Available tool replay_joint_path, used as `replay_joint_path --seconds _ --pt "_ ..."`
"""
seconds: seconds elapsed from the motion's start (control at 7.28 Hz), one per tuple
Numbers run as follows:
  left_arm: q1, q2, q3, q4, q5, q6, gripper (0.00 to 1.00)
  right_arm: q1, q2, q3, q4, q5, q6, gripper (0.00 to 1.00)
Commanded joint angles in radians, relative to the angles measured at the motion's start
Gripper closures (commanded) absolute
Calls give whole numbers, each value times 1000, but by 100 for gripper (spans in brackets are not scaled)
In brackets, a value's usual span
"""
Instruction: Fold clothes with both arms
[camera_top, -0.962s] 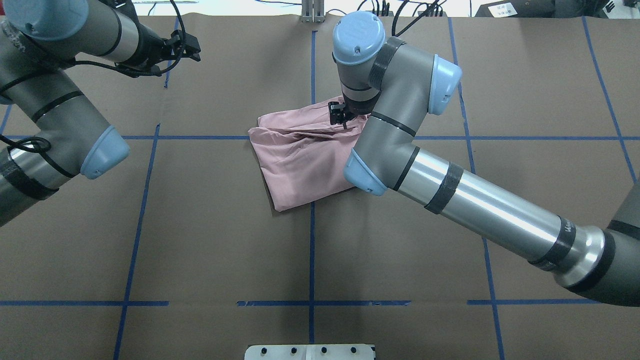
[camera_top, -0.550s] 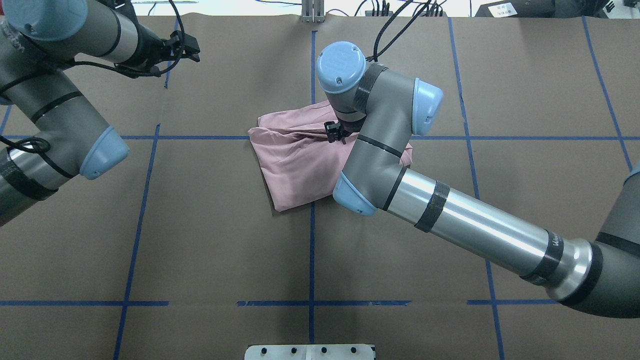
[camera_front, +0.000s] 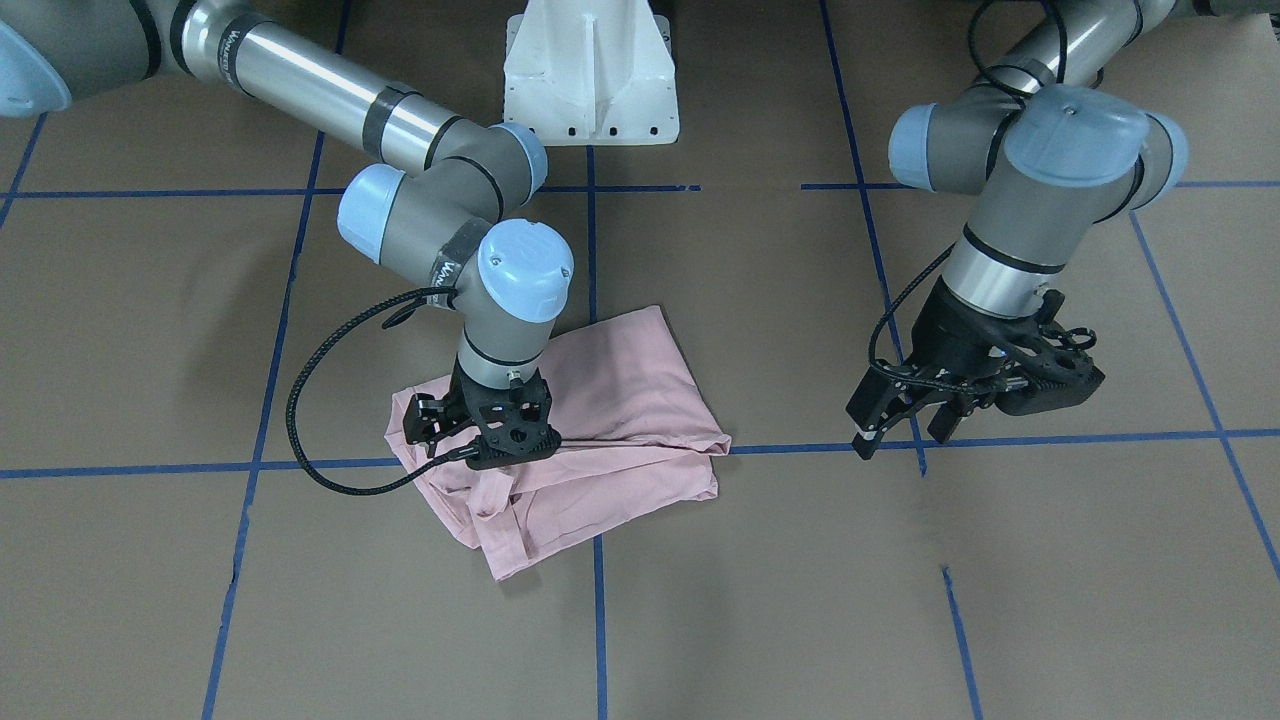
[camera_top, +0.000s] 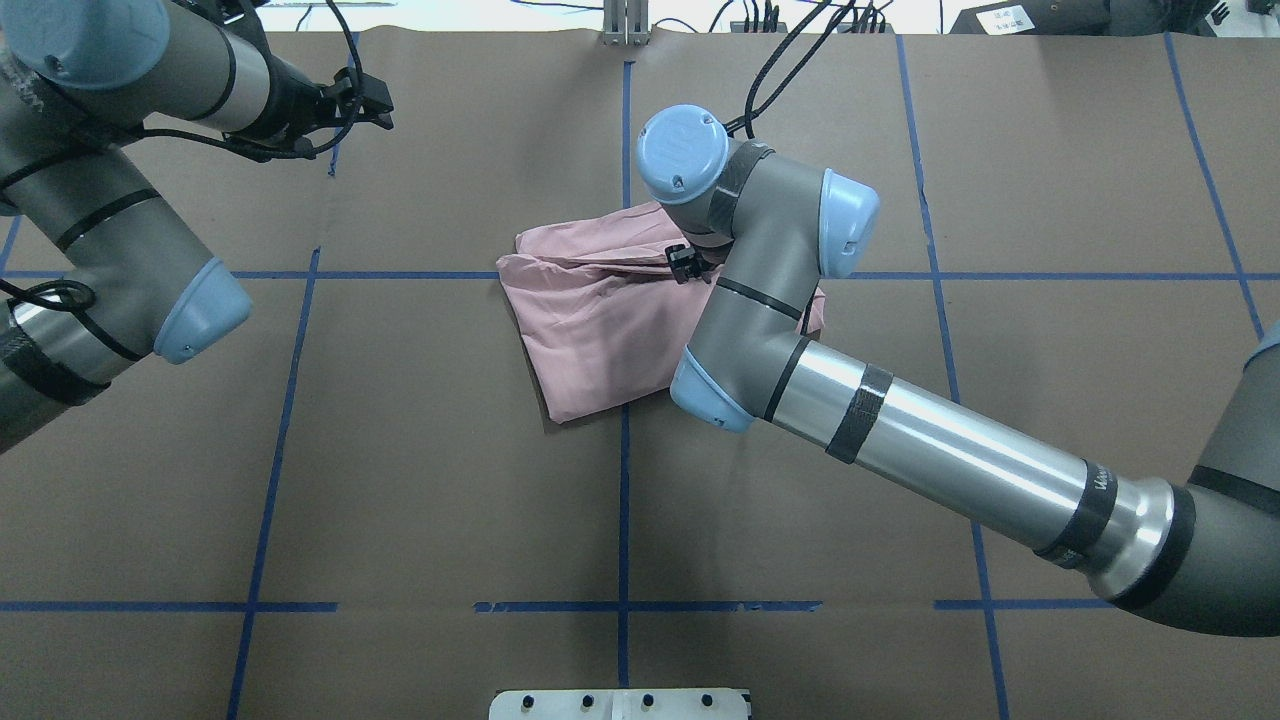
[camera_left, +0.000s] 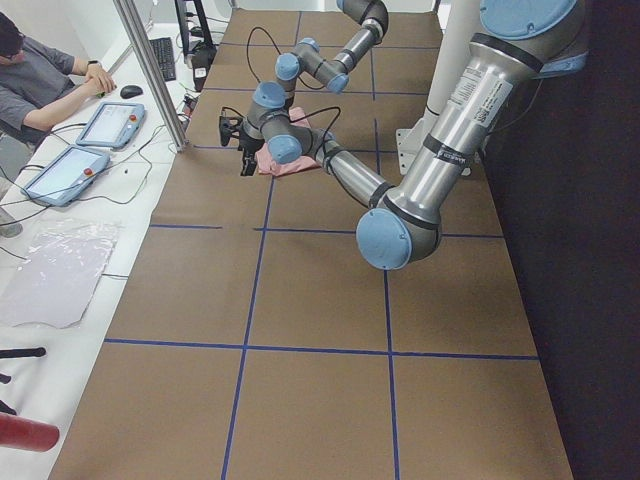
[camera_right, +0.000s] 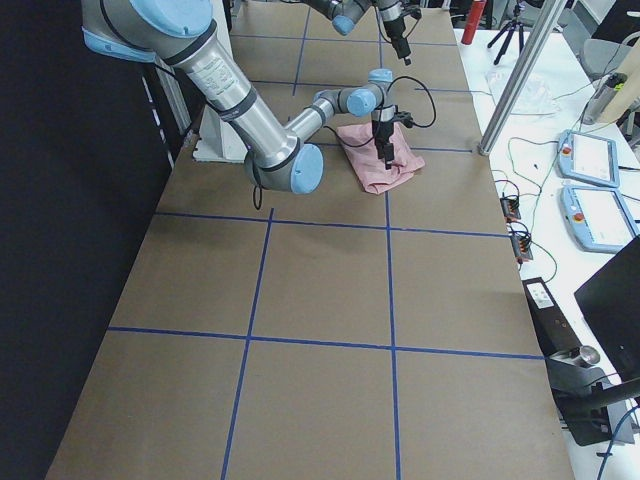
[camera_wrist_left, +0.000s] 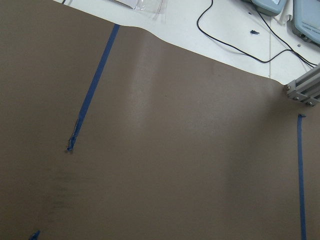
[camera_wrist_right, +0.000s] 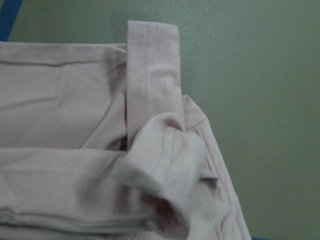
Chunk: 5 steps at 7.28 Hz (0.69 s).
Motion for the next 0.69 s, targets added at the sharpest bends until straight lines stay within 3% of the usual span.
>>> replay_joint_path --seconds 0.0,0.27,0.41,0.55 --pt "0 1 0 1 0 -2 0 39 0 -102 164 -31 -5 0" --pt "0 -1 -2 1 0 -3 0 129 0 -162 299 -26 -8 0" --pt "0 -1 -2 1 0 -2 0 182 2 -162 301 -15 -55 0" --pt "-3 -1 -2 0 0 -2 0 241 -3 -162 301 50 -92 0"
